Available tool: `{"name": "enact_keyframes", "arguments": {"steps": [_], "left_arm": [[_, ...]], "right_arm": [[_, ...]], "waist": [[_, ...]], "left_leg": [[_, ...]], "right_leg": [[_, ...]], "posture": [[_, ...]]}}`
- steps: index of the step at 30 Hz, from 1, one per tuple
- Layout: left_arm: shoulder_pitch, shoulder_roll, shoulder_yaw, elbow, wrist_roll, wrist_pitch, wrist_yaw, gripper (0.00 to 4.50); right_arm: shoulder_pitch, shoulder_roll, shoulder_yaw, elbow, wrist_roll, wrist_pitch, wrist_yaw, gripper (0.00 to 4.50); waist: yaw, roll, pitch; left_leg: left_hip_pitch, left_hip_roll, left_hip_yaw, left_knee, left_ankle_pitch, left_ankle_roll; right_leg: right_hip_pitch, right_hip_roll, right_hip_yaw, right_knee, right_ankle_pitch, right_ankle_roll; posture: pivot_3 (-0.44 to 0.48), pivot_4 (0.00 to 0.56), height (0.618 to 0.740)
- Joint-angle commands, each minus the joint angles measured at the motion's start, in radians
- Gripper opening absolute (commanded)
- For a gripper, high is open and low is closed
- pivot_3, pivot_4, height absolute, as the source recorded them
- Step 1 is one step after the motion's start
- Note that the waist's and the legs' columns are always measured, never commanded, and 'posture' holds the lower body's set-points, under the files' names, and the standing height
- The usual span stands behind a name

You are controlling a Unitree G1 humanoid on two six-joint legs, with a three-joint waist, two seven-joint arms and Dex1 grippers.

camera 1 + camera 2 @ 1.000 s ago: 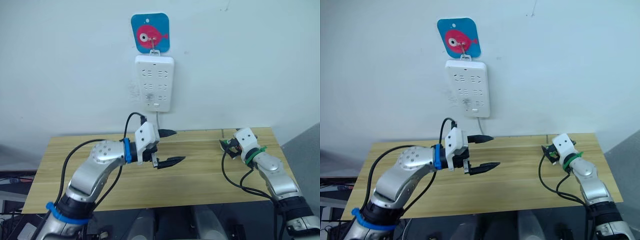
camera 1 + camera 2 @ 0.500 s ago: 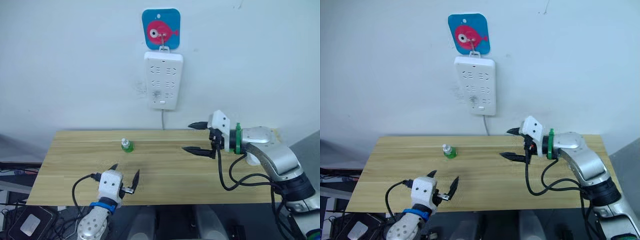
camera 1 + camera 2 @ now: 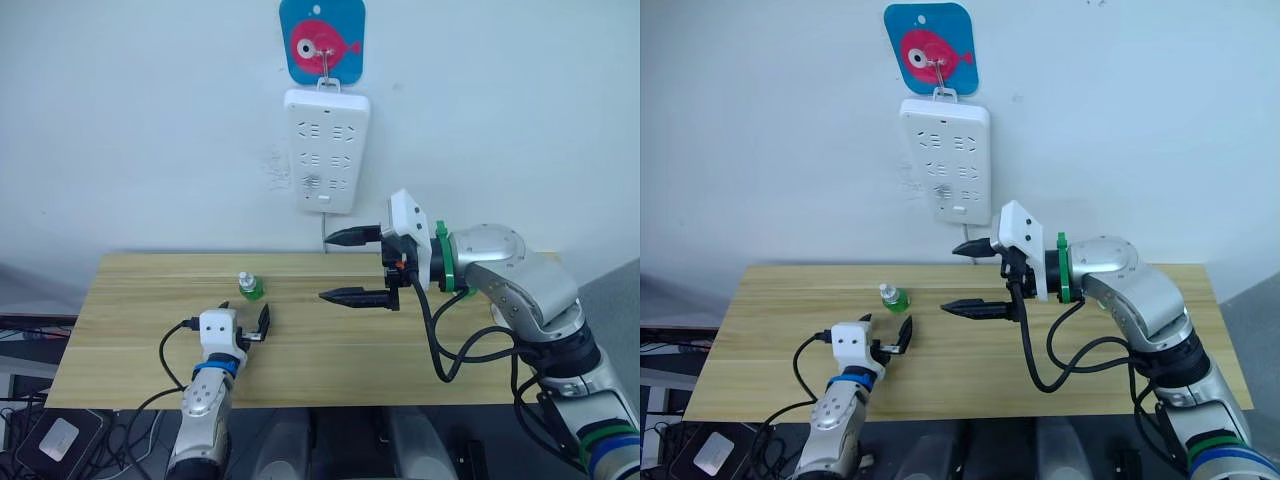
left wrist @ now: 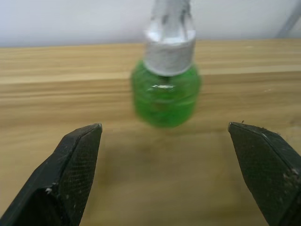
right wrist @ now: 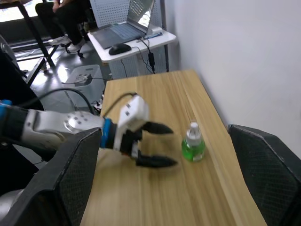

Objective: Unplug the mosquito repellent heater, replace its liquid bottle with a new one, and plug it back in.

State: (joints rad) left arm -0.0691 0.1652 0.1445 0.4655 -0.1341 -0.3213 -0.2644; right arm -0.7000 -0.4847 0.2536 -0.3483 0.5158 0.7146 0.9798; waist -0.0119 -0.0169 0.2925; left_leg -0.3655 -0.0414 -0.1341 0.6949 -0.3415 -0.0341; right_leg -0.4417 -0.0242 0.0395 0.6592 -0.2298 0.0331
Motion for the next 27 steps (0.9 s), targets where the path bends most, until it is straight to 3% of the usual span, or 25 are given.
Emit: {"name": "enact_keyframes", "arguments": {"steps": [1, 11, 14, 20, 24, 27], "left_arm": [[-0.053, 0.025, 0.024, 0.080, -0.005, -0.058, -0.008, 4.50], [-0.169, 0.026, 0.036, 0.247, -0.023, -0.112, -0.045, 4.50], [-0.171, 0.019, 0.034, 0.260, -0.017, -0.119, -0.046, 3.93], [-0.149, 0.011, 0.033, 0.251, -0.009, -0.134, -0.041, 2.25], [-0.124, 0.033, -0.015, 0.168, 0.050, -0.118, -0.043, 2.24], [-0.115, 0.082, -0.097, -0.026, 0.084, -0.033, -0.129, 2.24]], "right_arm": [[-0.036, 0.013, -0.020, -0.042, 0.033, 0.010, -0.002, 4.48], [-0.046, 0.054, -0.009, -0.033, 0.032, 0.008, -0.012, 4.48], [-0.049, 0.050, -0.018, -0.026, 0.032, 0.016, -0.016, 4.50], [-0.041, 0.053, -0.023, -0.019, 0.032, 0.023, -0.037, 4.50], [0.017, 0.022, -0.024, -0.023, 0.010, -0.003, -0.034, 4.50], [0.083, -0.036, -0.017, -0.016, -0.038, -0.064, -0.014, 4.50]], "waist": [[-0.003, 0.000, 0.000], [-0.021, -0.001, 0.002], [-0.021, -0.001, 0.002], [-0.021, -0.001, 0.003], [-0.019, -0.001, 0.003], [-0.012, -0.002, 0.004]], "left_leg": [[0.000, 0.000, 0.000, 0.000, 0.000, 0.000], [0.000, 0.000, 0.000, 0.000, 0.000, 0.000], [0.000, 0.000, 0.000, 0.000, 0.000, 0.000], [0.000, 0.000, 0.000, -0.001, 0.000, 0.000], [0.000, 0.000, -0.001, -0.002, 0.000, 0.000], [-0.002, 0.000, -0.002, -0.002, 0.002, -0.003]], "right_leg": [[0.000, 0.000, 0.000, 0.000, 0.000, 0.000], [0.000, 0.000, 0.000, -0.001, 0.000, 0.000], [0.000, 0.000, 0.000, 0.000, 0.000, 0.000], [0.000, 0.000, 0.000, -0.001, 0.000, 0.000], [0.000, 0.000, 0.000, -0.002, 0.000, 0.000], [-0.001, 0.000, 0.001, -0.003, 0.000, 0.000]], "posture": [[-0.015, 0.346, 0.740], [-0.039, 0.345, 0.740], [-0.044, 0.345, 0.740], [-0.030, 0.345, 0.740], [0.005, 0.333, 0.740], [0.016, 0.330, 0.740]]}}
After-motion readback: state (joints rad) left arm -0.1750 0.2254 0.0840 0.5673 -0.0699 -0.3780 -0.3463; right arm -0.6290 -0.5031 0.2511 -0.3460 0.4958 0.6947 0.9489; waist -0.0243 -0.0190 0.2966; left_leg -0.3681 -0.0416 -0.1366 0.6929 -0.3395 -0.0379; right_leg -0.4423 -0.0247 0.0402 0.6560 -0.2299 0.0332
